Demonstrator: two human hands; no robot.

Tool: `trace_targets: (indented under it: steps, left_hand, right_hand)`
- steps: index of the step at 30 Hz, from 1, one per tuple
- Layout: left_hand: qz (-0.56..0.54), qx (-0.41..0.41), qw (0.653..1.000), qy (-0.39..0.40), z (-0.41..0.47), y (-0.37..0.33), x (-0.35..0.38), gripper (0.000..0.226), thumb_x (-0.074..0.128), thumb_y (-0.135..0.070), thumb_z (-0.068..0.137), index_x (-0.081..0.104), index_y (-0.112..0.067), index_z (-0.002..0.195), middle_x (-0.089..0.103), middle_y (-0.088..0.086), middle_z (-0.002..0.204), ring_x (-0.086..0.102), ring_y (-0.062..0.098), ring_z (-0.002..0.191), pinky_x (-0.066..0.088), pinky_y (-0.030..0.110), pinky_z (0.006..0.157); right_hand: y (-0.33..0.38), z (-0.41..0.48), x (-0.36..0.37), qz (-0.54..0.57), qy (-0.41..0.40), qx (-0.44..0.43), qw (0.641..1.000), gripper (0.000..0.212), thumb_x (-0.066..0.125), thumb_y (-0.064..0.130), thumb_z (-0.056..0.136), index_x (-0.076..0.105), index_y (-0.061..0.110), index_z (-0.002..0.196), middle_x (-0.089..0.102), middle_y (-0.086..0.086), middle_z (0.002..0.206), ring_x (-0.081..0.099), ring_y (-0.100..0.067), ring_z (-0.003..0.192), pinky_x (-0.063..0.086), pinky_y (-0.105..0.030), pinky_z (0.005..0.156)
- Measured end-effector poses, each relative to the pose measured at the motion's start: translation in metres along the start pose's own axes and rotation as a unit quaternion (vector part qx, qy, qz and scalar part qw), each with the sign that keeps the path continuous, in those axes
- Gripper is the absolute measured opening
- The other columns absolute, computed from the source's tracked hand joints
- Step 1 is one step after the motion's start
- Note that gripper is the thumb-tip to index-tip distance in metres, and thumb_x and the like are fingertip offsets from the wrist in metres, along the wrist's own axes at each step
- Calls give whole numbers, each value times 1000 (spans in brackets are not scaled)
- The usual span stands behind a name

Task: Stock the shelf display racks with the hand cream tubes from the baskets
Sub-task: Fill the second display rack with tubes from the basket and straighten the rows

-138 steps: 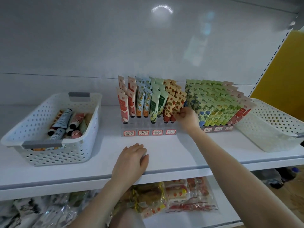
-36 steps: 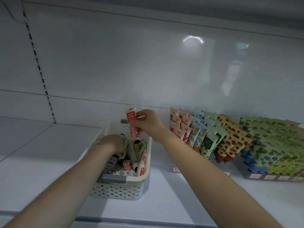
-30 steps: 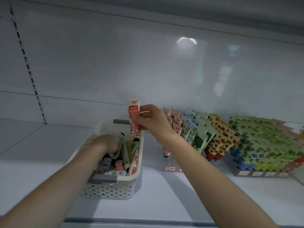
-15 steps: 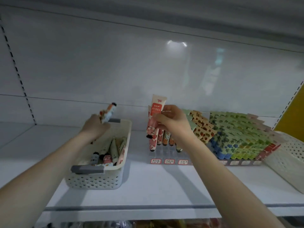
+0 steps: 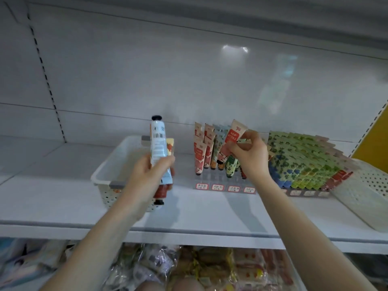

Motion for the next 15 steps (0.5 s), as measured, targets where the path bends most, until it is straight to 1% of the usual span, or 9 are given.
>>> trace_targets:
  steps: [2,4,5,6,8,9,12,13,15]
  left_hand:
    - [-12,-28,999,25,-15,17,8,23,59,-27,87,56,-13,105,61,1,74,56,11,60,46,24,54]
    - [-21,-43,998,48,-25,30,15,26,58,-25,87,53,-16,111,61,3,79,58,12,65,46,23,57]
    - [-22,-47,997,51,-28,36,17,24,58,-25,87,53,-20,110,62,4,81,59,11,67,47,23,60]
    - [-20,-51,997,53,-30,41,18,22,58,-25,87,53,-23,109,63,4,83,60,11,68,47,23,62]
    - [-13,-56,997,54,-33,50,19,22,59,-24,88,54,-22,110,65,5,84,61,9,69,49,22,63]
    - [-11,-57,997,54,-33,53,19,23,59,-23,88,54,-19,110,65,5,83,61,9,68,50,23,64]
    - [-11,-67,996,56,-34,62,19,24,59,-22,88,54,-17,110,64,4,82,61,7,65,51,24,65]
    - [-9,-70,996,54,-34,64,19,23,59,-22,88,54,-16,110,64,4,82,61,7,65,51,23,65]
    - [-5,-77,996,52,-34,69,19,23,59,-21,88,55,-14,109,64,5,81,61,7,64,50,23,65]
  right_hand:
    - [-6,-3,9,-13,9,2,1000,29,68,16,84,44,19,101,60,11,68,53,6,56,39,-3,45]
    - [-15,-5,20,-16,23,13,1000,28,66,14,85,47,17,105,59,13,68,55,8,57,41,-5,45]
    - [-19,-5,26,-19,29,20,999,29,66,14,85,49,15,108,62,9,72,61,3,65,45,-10,49]
    - [-23,-5,31,-23,34,27,999,30,65,16,85,50,15,111,65,3,79,65,-9,75,48,-19,55]
    - [-31,-2,39,-28,41,36,998,26,65,16,85,48,19,106,64,-2,89,65,-21,87,48,-24,60]
    - [-35,-1,42,-28,43,38,998,25,64,14,86,47,20,103,62,-2,90,64,-22,88,49,-25,60]
    - [-43,1,50,-33,42,47,997,23,63,10,85,50,9,104,64,-8,87,64,-29,84,54,-42,68]
    - [-46,2,52,-38,41,47,997,25,63,9,84,50,6,105,64,-8,83,63,-31,80,54,-44,69]
    - [-52,5,57,-39,44,48,997,24,63,10,85,51,7,104,62,-2,80,61,-23,73,53,-40,68]
Point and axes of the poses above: each hand's wrist, its own z-axis towards the middle knuckle, its own x-axis out of the palm, y = z × x, the point moved 6 cm from there along z, towards the middle knuckle
